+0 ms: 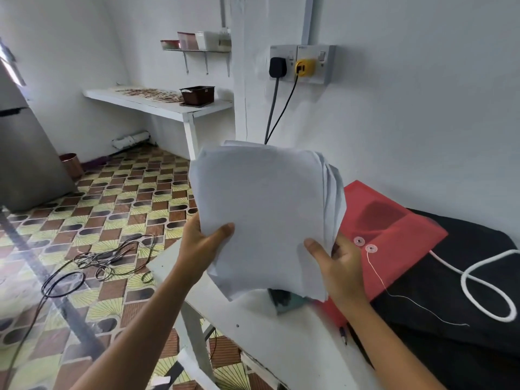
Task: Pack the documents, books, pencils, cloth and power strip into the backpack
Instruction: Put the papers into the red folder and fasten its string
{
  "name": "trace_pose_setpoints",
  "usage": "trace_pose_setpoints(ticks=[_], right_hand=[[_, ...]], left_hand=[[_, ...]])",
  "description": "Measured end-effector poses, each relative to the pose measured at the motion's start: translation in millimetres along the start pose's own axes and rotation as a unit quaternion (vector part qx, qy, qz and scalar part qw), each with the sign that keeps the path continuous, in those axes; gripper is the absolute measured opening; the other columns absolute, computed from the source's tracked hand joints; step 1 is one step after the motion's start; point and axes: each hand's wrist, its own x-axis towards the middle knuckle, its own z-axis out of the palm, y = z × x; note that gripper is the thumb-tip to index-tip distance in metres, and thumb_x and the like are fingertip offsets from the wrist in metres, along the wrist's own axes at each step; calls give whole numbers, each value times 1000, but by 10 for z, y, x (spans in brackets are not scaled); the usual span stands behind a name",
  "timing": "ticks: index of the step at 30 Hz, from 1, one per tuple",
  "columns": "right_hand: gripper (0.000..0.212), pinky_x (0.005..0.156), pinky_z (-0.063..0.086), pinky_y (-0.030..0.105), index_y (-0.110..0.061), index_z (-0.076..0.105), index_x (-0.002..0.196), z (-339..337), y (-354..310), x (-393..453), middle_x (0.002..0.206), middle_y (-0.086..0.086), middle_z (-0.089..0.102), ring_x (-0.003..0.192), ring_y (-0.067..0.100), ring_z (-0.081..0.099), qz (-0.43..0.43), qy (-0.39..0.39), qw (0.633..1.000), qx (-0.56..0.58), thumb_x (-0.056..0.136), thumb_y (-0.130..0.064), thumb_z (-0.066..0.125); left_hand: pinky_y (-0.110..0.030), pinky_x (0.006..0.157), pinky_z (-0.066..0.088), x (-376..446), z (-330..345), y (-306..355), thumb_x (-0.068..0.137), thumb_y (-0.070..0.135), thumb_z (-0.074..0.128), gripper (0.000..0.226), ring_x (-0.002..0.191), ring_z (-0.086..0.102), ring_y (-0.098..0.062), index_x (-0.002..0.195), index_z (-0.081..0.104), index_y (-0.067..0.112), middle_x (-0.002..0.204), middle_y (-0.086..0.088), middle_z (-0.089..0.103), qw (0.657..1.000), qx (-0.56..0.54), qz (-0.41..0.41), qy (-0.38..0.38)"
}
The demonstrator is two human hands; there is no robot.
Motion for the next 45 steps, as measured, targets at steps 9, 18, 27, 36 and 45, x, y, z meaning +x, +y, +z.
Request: trace_pose_setpoints(ticks=[9,18,27,36,45], right_hand=[[10,62,53,17,-13,71,90,74,66,101,82,-5,75,76,10,71,79,-38,994,59,85,-5,67],[7,54,49,17,-9,66,79,-5,-199,395,63,-11,68,60,5,64,-24,6,999,48,85,-6,67],[15,62,52,14,-20,72,79,62,11,317,73,-9,74,71,3,69,63,-18,997,30,88,-9,66],[17,81,56,29,-13,69,103,-58,264,144,97,0,75,94,19,70,185,-109,976,27,87,-7,65],[24,92,51,30,-25,63,114,-725,73,249,110,-7,68,104,9,64,146,-113,974,-128,92,-16,59]], left_hand=[[-23,61,57,54,85,-149,64,39,76,34,79,70,-7,92,63,25,84,17,73,998,70,8,-2],[-35,61,58,353,116,160,62,40,74,50,77,71,-26,95,64,4,86,-7,72,999,-13,12,-39],[-50,80,58,218,92,-267,78,23,76,23,86,71,-25,98,65,15,96,-5,72,978,131,-129,-102],[-52,78,58,93,241,-307,87,17,67,18,85,70,-29,101,63,8,97,-12,71,981,121,-149,-24],[-38,71,58,369,863,-75,89,18,64,21,85,72,-28,108,65,8,102,-14,73,964,35,-222,-142]])
